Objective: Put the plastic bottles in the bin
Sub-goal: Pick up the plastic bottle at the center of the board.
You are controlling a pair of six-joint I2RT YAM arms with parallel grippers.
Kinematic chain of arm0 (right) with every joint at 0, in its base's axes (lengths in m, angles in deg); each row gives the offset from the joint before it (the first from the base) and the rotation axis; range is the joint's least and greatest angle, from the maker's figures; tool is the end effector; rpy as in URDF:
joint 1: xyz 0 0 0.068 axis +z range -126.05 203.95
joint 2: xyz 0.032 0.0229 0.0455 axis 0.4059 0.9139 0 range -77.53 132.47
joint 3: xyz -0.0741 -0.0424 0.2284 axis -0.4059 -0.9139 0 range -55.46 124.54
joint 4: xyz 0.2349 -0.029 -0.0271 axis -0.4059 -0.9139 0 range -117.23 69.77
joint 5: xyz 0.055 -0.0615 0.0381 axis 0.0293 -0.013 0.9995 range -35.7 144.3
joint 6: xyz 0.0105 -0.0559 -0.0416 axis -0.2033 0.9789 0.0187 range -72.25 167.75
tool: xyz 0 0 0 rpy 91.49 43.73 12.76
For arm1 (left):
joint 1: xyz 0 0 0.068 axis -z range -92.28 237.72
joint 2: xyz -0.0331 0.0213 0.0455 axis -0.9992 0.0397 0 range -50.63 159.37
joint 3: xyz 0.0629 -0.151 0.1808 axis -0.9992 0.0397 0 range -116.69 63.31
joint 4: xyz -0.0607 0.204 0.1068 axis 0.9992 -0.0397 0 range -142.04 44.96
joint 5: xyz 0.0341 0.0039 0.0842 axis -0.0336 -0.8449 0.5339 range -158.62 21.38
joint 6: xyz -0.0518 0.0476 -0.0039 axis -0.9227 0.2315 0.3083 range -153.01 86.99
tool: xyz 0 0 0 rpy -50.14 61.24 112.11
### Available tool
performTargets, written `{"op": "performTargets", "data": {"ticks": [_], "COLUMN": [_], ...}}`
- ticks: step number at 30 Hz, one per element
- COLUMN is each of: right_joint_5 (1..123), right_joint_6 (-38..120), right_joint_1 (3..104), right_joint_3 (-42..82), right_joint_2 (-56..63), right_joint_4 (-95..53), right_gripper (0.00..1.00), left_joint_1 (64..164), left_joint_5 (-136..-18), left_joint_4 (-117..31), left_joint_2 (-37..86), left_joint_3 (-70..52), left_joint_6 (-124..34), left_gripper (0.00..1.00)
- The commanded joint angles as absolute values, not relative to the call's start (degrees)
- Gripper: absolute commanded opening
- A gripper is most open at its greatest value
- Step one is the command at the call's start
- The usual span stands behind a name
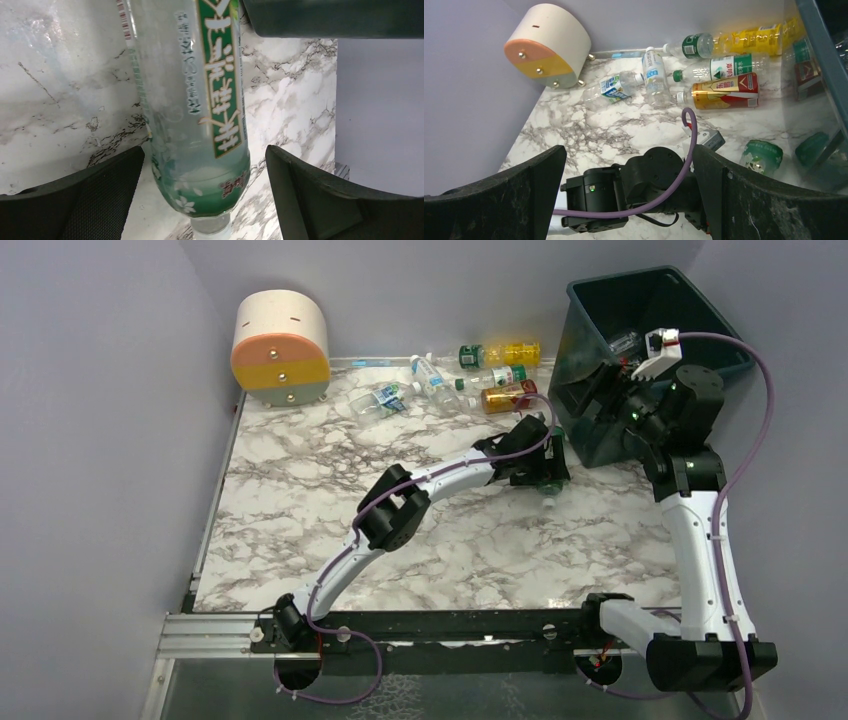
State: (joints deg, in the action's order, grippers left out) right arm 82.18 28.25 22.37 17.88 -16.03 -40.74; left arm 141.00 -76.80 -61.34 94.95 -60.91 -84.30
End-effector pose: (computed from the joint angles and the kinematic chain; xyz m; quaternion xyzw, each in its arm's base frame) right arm 0.2355 0.0205 0.4040 -0.0196 0.7525 0.2790 0.5963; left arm 0.3182 -0.4404 0.1414 0.0470 0.8944 -0.3873 0.2185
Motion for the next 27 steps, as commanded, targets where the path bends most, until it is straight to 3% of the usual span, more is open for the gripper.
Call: {"op": "performTargets", "data": {"ticks": [1,7,15,27], "right_joint_5": [82.24,82.14,83.35,85.76], "right_joint_6": [27.76,27.94,26.78,25.71], "right_joint_1": [22.45,22.43,22.46,22.46], "right_joint_3": [17.03,16.10,14.60,13.05], "right_joint_2": [-18.09,-18.61,-18.93,-18.78], "right_joint_4": [-38.73,-38.70,-37.70,-37.56], "right_gripper": [1.00,1.00,1.00,1.00], "left_joint_1": [141.17,140.27,139.26,138.37], "left_joint_5": [-74.94,-74.79,-72.87,-69.89], "left_joint_4": [-65.49,-65.59,-64.18,-60.67], "left_joint_2": [98.07,95.32,86.47,70.02], "left_joint_3": [-61.35,-55.65,-41.73,-20.22], "left_joint_6": [-83.77,-81.97,-77.22,-71.53], "left_gripper": [0.99,0.96,0.60,0.56]}}
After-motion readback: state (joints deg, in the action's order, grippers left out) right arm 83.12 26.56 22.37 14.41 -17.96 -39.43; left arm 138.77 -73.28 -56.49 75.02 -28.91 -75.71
